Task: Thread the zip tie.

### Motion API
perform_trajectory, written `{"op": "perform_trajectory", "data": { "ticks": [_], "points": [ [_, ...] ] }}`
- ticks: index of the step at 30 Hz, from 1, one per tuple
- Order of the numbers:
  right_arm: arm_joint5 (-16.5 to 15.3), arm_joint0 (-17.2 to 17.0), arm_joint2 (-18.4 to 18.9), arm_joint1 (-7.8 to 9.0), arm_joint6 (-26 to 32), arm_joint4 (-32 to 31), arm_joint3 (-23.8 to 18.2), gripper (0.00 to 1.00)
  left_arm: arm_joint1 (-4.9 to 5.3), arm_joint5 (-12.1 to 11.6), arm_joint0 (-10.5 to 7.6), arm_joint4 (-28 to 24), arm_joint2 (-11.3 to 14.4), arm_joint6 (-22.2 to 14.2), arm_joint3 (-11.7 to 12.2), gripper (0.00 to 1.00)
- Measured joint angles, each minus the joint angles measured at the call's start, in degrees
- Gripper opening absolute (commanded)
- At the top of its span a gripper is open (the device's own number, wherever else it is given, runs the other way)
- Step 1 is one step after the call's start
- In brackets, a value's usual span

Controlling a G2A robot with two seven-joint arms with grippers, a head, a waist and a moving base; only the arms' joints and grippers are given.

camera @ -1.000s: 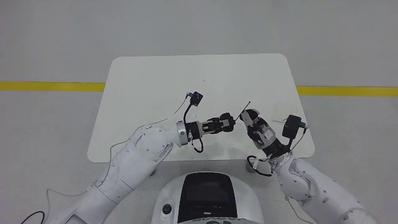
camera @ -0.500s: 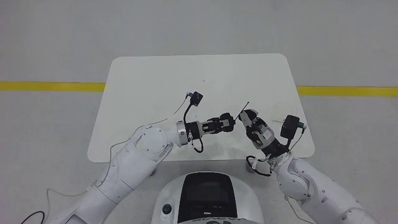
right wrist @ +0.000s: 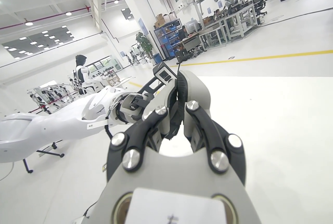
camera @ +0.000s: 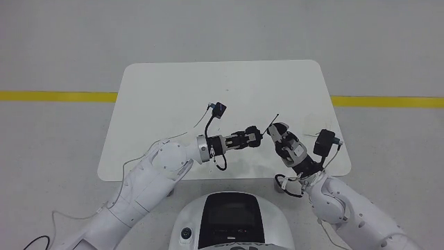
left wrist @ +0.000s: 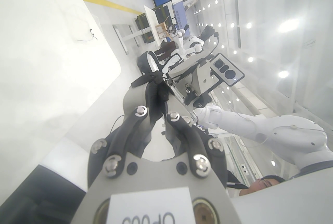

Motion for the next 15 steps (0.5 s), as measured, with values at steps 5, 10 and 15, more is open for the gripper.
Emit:
{"op": "perform_trajectory", "data": {
  "ticks": [5, 10, 15],
  "points": [
    [0.0, -0.06, 0.14, -0.18, 0.3, -0.22, 0.1, 0.0, 0.0, 0.0, 0.0, 0.0, 0.0, 0.0, 0.0, 0.0],
    [0.0, -0.13, 0.2, -0.37, 0.59, -0.44, 0.14, 0.0, 0.0, 0.0, 0.0, 0.0, 0.0, 0.0, 0.0, 0.0],
    [0.0, -0.12, 0.14, -0.52, 0.94, -0.54, 0.21, 0.0, 0.0, 0.0, 0.0, 0.0, 0.0, 0.0, 0.0, 0.0]
  ]
}}
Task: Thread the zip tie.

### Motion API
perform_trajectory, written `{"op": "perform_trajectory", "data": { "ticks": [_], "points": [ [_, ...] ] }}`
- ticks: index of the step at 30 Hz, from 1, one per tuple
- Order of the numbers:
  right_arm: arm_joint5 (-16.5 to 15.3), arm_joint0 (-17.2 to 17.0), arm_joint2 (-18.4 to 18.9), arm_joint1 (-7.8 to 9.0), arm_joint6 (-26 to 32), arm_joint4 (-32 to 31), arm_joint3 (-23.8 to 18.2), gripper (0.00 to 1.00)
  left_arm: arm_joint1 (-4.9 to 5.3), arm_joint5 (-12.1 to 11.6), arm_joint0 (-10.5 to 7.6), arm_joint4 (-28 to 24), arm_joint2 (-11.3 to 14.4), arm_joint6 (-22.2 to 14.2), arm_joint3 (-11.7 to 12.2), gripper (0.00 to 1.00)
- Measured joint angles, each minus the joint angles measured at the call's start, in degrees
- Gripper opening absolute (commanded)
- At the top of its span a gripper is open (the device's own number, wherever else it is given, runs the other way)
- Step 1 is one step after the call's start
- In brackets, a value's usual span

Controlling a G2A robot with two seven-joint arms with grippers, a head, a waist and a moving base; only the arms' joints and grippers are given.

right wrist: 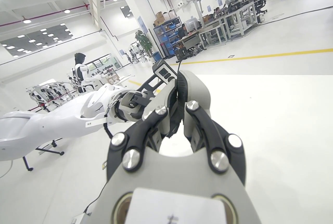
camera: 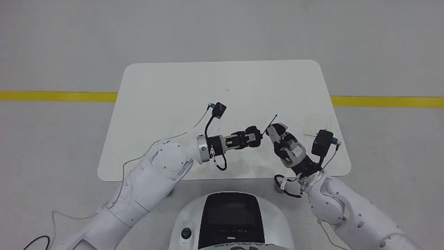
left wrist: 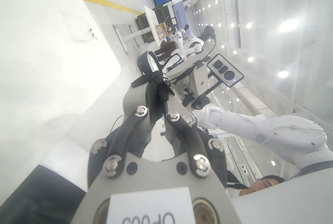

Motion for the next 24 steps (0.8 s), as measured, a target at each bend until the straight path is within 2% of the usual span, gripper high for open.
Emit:
{"op": "perform_trajectory", "data": {
  "ticks": [24],
  "points": [
    [0.0, -0.76, 0.98, -0.59, 0.77, -1.21, -0.07, 0.0, 0.0, 0.0, 0.0, 0.0, 0.0, 0.0, 0.0, 0.0]
  ]
}}
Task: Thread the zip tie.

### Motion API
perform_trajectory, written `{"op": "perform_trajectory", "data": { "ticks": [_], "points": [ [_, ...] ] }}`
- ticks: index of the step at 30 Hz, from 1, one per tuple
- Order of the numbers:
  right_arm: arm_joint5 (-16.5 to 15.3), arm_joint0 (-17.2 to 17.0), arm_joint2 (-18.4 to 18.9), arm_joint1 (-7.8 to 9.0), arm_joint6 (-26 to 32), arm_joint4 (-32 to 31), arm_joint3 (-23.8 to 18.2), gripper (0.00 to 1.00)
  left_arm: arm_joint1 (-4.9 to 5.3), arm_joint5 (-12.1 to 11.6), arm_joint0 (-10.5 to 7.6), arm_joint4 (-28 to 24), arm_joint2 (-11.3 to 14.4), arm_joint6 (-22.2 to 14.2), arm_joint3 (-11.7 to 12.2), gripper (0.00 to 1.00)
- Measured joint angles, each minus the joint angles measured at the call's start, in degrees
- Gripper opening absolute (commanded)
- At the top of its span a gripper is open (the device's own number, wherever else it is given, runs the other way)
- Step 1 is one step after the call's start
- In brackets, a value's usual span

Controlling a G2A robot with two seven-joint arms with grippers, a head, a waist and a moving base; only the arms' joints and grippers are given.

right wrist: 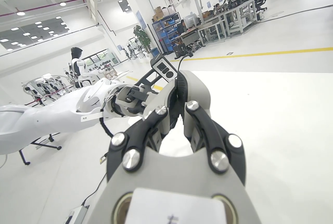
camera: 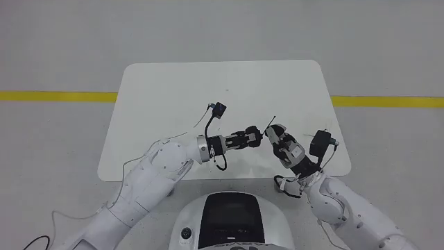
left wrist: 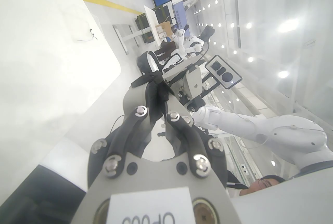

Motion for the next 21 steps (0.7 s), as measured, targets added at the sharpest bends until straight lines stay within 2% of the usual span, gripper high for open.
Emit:
{"op": "perform_trajectory", "data": {
  "ticks": [9, 21],
  "points": [
    [0.0, -1.29, 0.04, 0.95, -0.59, 4.54, -3.51, 0.0, 0.0, 0.0, 0.0, 0.0, 0.0, 0.0, 0.0, 0.0],
    [0.0, -0.62, -0.82, 2.14, -1.97, 7.71, -3.96, 0.0, 0.0, 0.0, 0.0, 0.0, 0.0, 0.0, 0.0, 0.0]
  ]
}}
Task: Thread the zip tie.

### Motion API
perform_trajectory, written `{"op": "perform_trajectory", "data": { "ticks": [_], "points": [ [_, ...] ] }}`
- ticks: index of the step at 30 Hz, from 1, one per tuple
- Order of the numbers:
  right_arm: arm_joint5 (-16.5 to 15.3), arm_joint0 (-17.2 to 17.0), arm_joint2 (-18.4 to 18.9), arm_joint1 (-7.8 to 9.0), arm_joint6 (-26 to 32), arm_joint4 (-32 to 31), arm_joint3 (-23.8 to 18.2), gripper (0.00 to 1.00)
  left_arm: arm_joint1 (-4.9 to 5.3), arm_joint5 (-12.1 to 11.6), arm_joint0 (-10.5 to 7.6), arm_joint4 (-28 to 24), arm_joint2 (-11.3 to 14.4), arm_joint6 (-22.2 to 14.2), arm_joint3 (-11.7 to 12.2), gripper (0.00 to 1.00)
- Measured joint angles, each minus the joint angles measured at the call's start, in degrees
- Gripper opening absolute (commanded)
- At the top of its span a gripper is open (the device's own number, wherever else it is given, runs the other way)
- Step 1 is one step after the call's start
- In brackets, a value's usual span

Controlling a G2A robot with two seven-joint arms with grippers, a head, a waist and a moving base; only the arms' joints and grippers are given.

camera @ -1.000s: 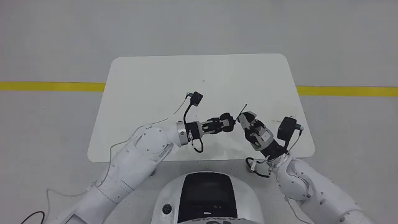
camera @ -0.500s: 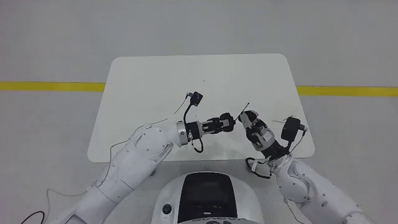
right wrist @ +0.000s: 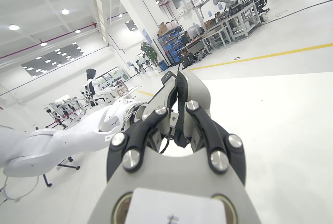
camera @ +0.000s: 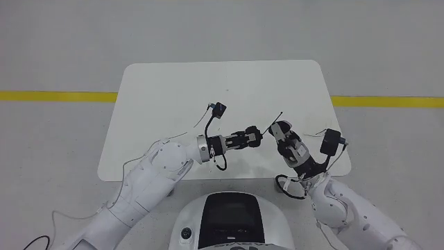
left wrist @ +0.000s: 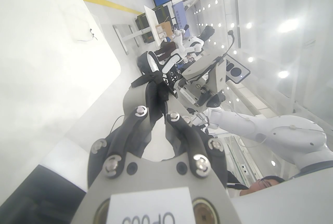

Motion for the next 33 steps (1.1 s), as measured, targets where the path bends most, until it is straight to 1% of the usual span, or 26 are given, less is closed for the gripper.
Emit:
{"op": "perform_trajectory", "data": {
  "ticks": [6, 8, 10, 12, 13, 14, 16, 18, 22, 26, 28, 30, 33],
  "points": [
    [0.0, 0.0, 0.0, -0.01, 0.05, -0.03, 0.0, 0.0, 0.0, 0.03, 0.0, 0.03, 0.01, 0.04, 0.01, 0.0],
    [0.27, 0.18, 0.23, -0.03, 0.0, -0.31, 0.07, 0.0, -0.01, 0.71, 0.01, 1.59, 0.29, 1.35, -0.1, 0.0],
    [2.98, 0.48, 1.18, -0.18, -2.08, -4.07, 0.2, 0.0, -0.02, 1.14, 0.35, 5.94, 0.78, 4.58, -0.75, 0.0],
    [5.41, -0.37, 1.44, -0.43, -6.19, -11.33, 0.77, 0.0, 0.05, 0.64, 1.06, 10.3, 0.9, 8.11, -1.32, 0.0],
    [5.62, -0.81, 1.45, -0.53, -7.85, -13.95, 1.17, 0.0, 0.1, 0.23, 1.41, 11.85, 0.88, 9.46, -1.52, 0.0],
    [5.6, -1.25, 1.57, -0.63, -9.73, -16.74, 1.84, 0.0, 0.17, -0.48, 1.84, 13.59, 0.77, 11.03, -1.74, 0.0],
    [5.4, -1.64, 1.88, -0.76, -11.9, -19.91, 2.91, 0.0, 0.29, -1.39, 2.4, 15.67, 0.57, 12.89, -2.07, 0.0],
    [5.26, -1.93, 2.23, -0.92, -13.67, -22.52, 3.91, 0.0, 0.43, -1.51, 2.88, 17.82, 0.44, 14.41, -2.89, 0.0],
    [4.1, -2.08, 2.81, -1.26, -15.85, -24.98, 5.29, 0.0, 0.73, -1.45, 3.58, 21.65, 0.59, 16.51, -4.62, 0.0],
    [2.6, -1.81, 3.22, -1.65, -16.54, -26.06, 6.46, 0.0, 1.05, -1.44, 3.85, 25.16, 1.2, 18.08, -5.98, 0.0],
    [1.36, -1.56, 3.28, -1.88, -16.46, -26.09, 6.85, 0.0, 1.22, -1.44, 3.89, 25.75, 1.64, 18.47, -6.28, 0.0],
    [0.54, -1.28, 3.48, -2.09, -17.08, -26.73, 6.56, 0.0, 1.37, -1.44, 3.63, 24.79, 1.89, 17.98, -5.99, 0.0],
    [0.51, -1.27, 3.57, -2.16, -17.53, -27.2, 6.12, 0.0, 1.42, -1.45, 3.37, 24.03, 1.98, 17.73, -5.83, 0.0]
  ]
}}
